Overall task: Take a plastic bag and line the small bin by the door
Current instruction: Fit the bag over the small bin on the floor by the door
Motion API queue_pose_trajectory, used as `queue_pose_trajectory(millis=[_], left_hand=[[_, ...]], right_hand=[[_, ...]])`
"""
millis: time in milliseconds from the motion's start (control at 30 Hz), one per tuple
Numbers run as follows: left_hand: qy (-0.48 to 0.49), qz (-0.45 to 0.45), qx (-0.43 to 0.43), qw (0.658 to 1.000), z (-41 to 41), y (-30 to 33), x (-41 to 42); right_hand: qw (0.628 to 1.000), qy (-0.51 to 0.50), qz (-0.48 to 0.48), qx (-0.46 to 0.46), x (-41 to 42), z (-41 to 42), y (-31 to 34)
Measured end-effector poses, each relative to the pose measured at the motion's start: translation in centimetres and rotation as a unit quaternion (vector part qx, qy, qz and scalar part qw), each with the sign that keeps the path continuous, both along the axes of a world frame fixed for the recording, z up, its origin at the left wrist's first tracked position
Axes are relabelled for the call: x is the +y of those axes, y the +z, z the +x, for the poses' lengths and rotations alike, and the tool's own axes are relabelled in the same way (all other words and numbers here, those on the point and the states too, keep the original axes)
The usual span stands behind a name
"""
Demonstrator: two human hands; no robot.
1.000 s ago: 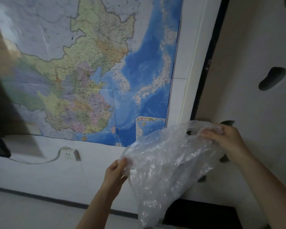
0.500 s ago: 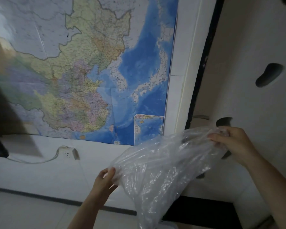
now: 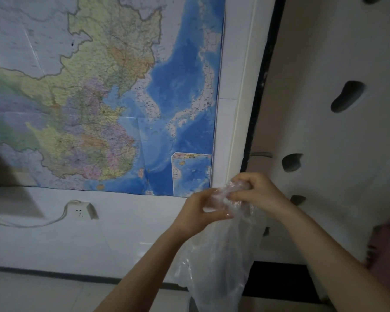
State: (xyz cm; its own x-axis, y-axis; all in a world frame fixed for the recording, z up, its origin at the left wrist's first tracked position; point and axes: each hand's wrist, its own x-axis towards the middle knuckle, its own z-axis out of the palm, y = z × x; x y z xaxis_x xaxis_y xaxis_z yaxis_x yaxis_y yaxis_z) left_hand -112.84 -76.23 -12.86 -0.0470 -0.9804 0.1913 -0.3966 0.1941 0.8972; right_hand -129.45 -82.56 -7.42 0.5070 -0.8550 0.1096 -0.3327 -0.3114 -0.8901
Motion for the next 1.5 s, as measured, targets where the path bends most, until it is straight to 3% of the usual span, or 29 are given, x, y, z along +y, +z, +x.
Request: queue_pose_trajectory(millis=[200, 433, 567, 767, 1000, 1300, 1500], left_hand=[[0.016, 0.014, 0.032, 0.999, 0.1, -0.5, -0.1], [-0.029, 0.042, 0.052, 0.997, -1.4, -1.0, -0.9], [0.029, 0.048, 0.080, 0.995, -1.6, -2.4, -2.1], [0.022, 0.113, 0.125, 0.985, -0.9, -6.5, -3.0], [0.069, 0.175, 0.153, 0.970, 1.2, -13.3, -4.1], [0.099, 0.247, -0.007, 0.964, 2.0, -21.8, -5.3], [0.162, 0.269, -0.062, 0.947, 2.2, -27.8, -5.7]], right_hand=[[0.998, -0.030, -0.036, 0.037, -0.1, -2.5, -0.8], [0.996, -0.065, -0.003, 0.057, -0.2, -3.1, -3.6], [0.997, -0.057, 0.004, 0.061, 0.2, -3.4, -5.5], [0.985, -0.161, -0.058, 0.033, 0.9, -3.2, -9.5], [0.957, -0.257, -0.054, 0.120, 0.1, -5.4, -16.3], [0.952, -0.209, 0.035, 0.219, -1.0, -6.0, -25.2], [0.958, -0.185, 0.072, 0.207, -2.8, -6.0, -31.4]])
